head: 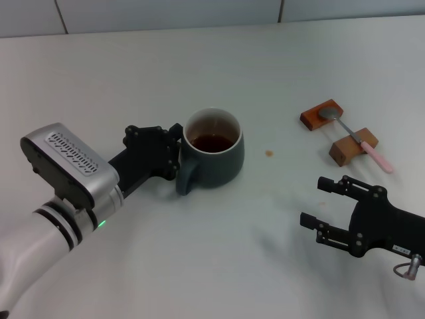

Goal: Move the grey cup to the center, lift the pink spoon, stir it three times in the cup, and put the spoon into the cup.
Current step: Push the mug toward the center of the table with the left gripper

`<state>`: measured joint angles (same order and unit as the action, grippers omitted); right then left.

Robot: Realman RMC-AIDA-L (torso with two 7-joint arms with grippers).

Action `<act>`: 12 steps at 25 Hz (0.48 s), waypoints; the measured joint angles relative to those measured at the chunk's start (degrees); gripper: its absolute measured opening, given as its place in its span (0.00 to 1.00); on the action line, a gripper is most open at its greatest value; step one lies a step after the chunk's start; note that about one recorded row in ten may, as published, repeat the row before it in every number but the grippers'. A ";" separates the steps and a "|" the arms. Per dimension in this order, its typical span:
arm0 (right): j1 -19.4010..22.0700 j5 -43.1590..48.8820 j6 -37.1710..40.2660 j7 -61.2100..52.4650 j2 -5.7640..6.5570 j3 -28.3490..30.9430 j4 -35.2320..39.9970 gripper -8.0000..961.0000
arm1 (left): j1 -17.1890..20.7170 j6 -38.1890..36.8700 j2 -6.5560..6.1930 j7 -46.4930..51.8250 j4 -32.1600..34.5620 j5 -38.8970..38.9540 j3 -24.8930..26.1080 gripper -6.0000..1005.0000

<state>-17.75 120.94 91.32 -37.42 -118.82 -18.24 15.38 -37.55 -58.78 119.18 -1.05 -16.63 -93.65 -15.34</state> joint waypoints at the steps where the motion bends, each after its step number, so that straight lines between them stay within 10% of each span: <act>1: 0.00 0.00 0.00 0.00 0.00 0.00 0.00 0.77 | -0.18 0.09 0.00 0.00 -0.57 -0.06 0.40 0.03; 12: 0.00 0.06 0.25 -0.02 -0.05 -0.29 0.00 0.77 | -3.56 8.70 0.00 -5.26 -7.92 -3.78 8.79 0.03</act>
<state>-17.76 121.00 91.57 -37.44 -118.87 -18.53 15.38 -41.11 -50.08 119.18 -6.32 -24.55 -97.43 -6.55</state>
